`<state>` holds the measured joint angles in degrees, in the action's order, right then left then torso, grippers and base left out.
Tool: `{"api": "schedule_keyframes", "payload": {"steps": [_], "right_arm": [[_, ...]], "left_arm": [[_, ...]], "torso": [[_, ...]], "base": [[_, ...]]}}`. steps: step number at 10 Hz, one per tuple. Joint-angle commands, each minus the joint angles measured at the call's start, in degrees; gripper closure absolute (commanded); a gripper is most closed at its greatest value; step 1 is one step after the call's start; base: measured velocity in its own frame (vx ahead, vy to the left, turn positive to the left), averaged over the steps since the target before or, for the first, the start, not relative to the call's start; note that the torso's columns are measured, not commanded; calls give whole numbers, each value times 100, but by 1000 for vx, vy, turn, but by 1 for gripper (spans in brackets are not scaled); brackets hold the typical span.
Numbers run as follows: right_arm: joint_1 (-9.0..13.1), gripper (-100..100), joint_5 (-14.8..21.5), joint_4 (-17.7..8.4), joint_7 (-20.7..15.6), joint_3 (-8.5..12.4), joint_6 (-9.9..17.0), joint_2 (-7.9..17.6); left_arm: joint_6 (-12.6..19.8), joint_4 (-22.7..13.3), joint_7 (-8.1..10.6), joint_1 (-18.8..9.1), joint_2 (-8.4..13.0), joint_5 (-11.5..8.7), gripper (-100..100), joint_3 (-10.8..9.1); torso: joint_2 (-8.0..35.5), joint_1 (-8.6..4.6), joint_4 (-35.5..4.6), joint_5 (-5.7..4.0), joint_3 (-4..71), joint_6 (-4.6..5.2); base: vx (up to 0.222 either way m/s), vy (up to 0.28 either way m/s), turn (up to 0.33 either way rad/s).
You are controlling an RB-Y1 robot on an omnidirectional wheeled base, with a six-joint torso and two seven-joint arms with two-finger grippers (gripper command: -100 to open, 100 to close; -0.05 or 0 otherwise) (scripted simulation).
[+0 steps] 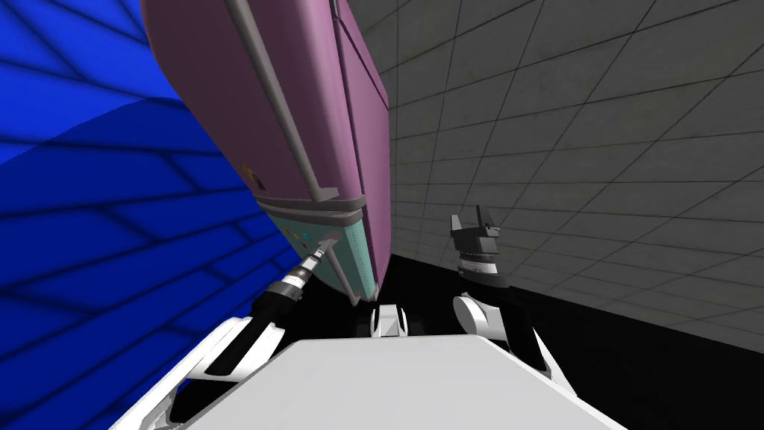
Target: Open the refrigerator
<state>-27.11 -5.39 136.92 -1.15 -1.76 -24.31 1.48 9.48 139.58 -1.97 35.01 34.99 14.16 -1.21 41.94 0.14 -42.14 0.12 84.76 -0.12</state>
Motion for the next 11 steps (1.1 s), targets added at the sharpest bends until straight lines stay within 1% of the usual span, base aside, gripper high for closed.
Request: {"api": "schedule_keyframes", "payload": {"steps": [1,2,3,4,5,6,8,10,11], "right_arm": [[-1,0,0,1,0,-1,0,0],[-2,0,0,1,0,-1,-1,-1],[-2,0,0,2,0,-1,-1,-1],[0,0,0,1,0,0,-1,1],[1,0,0,0,0,0,0,1],[0,0,0,0,0,1,0,1],[-1,0,0,0,0,0,0,0],[-3,0,0,1,0,0,-1,0],[-3,0,0,2,0,0,-1,0]], "left_arm": [[80,-417,14,-145,10,-11,100,-5],[80,-417,14,-145,10,-11,100,-5],[-235,-557,297,-431,131,258,100,46],[-235,-699,380,-592,131,258,100,46],[-235,-837,380,-810,131,258,100,46],[-235,-997,380,-944,131,258,100,46],[-235,-1367,380,-944,131,258,100,46],[-235,-1506,380,-944,131,258,100,46],[-235,-1506,380,-944,131,258,100,46]], "torso": [[-47,-4,21,0,29,4],[-71,3,41,9,42,9],[-73,29,52,23,40,5],[-10,64,30,32,5,24],[49,67,6,33,-36,1],[51,55,1,30,-40,-11],[-56,37,14,7,38,-14],[-103,63,63,34,61,-1],[-92,82,61,41,54,-6]], "base": [[4,-10,7],[28,-15,-6],[-128,91,-306],[-245,140,-268],[-242,112,-33],[-159,65,20],[-36,1,11],[20,-16,-1],[16,-5,-7]]}}
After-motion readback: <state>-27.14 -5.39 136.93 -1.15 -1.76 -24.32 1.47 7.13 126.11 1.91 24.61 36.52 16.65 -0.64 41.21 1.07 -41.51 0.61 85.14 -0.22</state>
